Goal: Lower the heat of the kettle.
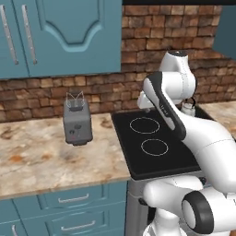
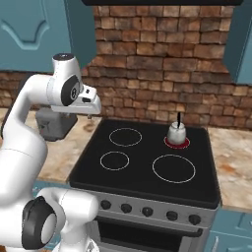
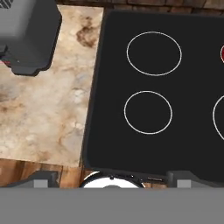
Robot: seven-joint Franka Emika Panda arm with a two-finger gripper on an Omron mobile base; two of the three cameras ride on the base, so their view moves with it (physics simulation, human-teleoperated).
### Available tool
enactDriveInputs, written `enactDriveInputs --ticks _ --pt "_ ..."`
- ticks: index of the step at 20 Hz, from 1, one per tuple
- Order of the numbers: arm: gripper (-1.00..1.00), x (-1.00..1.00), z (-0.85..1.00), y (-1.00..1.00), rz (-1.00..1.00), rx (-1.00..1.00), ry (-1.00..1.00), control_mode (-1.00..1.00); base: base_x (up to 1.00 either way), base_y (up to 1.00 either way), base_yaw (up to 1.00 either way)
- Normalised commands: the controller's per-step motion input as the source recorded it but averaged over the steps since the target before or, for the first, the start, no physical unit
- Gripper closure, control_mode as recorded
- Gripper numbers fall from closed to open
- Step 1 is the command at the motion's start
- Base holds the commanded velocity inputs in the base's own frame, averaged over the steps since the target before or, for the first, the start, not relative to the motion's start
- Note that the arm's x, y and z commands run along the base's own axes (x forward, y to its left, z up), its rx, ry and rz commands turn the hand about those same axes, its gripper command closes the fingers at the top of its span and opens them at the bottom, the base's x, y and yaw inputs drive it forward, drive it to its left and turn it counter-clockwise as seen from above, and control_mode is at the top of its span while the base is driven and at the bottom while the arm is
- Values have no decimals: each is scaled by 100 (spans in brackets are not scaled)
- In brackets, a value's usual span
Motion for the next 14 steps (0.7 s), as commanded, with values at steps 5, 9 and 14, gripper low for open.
enactDriveInputs --ticks 5,9,14 --pt "-100 0 0 0 0 0 0 100 0 51 0" --pt "-100 0 0 0 0 0 0 100 0 48 0" --pt "-100 0 0 0 0 0 0 100 0 46 0"
